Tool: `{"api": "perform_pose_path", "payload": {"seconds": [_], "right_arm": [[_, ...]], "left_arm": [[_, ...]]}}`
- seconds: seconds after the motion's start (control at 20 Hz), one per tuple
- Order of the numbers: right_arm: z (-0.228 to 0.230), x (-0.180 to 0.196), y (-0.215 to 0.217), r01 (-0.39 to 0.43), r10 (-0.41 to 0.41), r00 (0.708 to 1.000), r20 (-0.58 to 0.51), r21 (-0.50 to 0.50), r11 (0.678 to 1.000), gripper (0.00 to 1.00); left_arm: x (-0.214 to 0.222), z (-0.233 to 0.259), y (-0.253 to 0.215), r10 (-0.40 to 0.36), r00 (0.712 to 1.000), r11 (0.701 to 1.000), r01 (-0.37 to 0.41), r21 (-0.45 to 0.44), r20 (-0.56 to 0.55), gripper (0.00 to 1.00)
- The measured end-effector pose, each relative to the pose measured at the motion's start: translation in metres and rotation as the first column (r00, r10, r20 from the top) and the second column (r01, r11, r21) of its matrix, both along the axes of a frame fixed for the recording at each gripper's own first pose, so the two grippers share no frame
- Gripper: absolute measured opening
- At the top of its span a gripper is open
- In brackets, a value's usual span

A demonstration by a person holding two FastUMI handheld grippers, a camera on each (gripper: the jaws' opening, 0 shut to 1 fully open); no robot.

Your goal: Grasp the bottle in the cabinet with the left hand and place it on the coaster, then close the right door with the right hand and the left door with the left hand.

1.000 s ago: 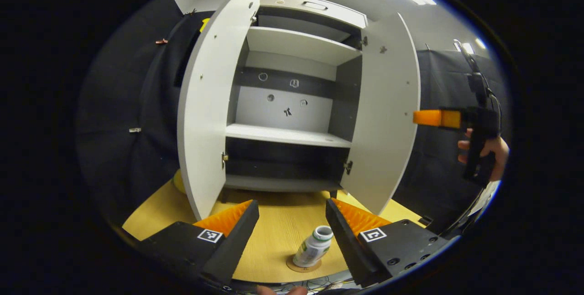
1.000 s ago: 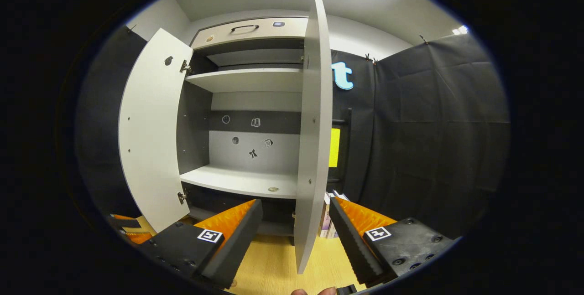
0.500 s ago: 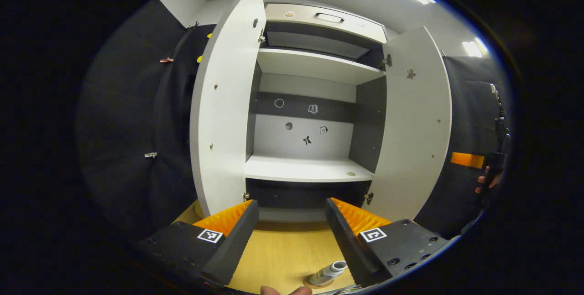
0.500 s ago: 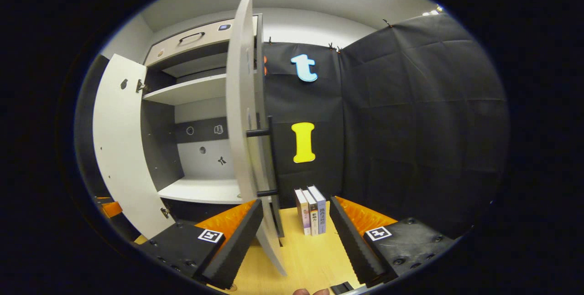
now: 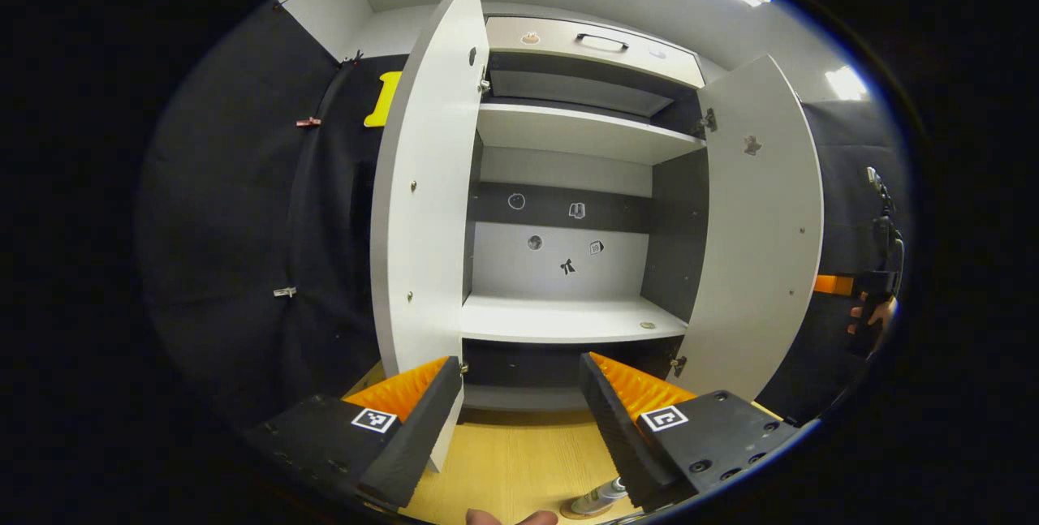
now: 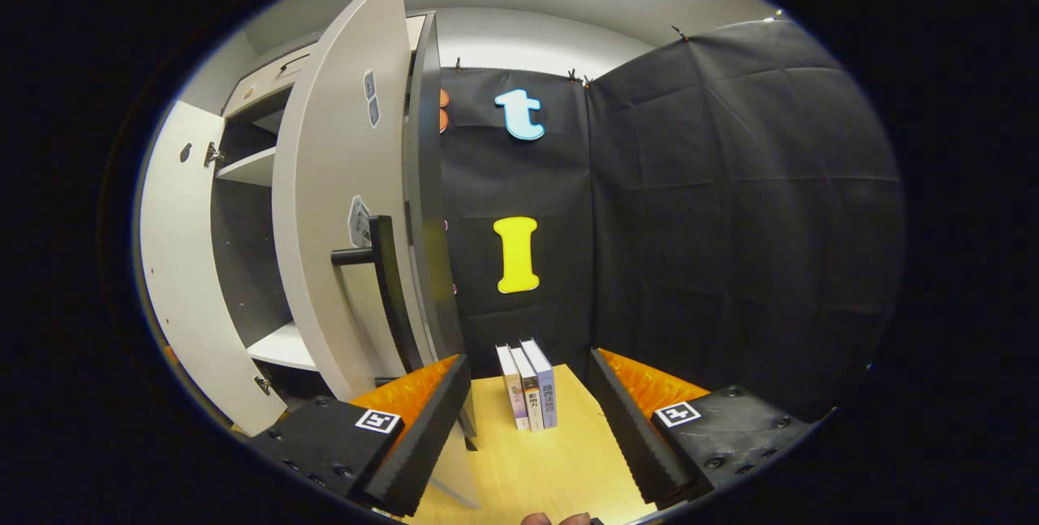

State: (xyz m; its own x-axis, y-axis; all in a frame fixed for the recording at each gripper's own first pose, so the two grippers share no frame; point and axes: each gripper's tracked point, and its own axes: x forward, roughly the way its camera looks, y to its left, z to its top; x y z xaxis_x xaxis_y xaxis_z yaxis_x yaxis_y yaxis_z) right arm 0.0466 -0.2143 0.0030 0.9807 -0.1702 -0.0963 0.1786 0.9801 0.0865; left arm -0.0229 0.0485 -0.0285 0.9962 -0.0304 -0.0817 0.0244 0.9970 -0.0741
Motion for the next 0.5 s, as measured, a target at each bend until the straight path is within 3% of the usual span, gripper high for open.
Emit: {"api": "perform_pose_path", "payload": {"seconds": [0.3, 0.5], "right_arm": [[0.001, -0.003, 0.023, -0.031, 0.031, 0.999, 0.02, -0.002, 1.0, 0.97], [-0.002, -0.004, 0.061, -0.097, 0.096, 0.995, 0.022, 0.013, 0.995, 0.97]], "left_arm": [[-0.003, -0.003, 0.01, 0.012, 1.0, 0.999, -0.013, 0.034, 0.006, 0.93], [-0.007, -0.005, 0.017, 0.019, 1.0, 0.999, -0.019, 0.029, 0.008, 0.93]]}}
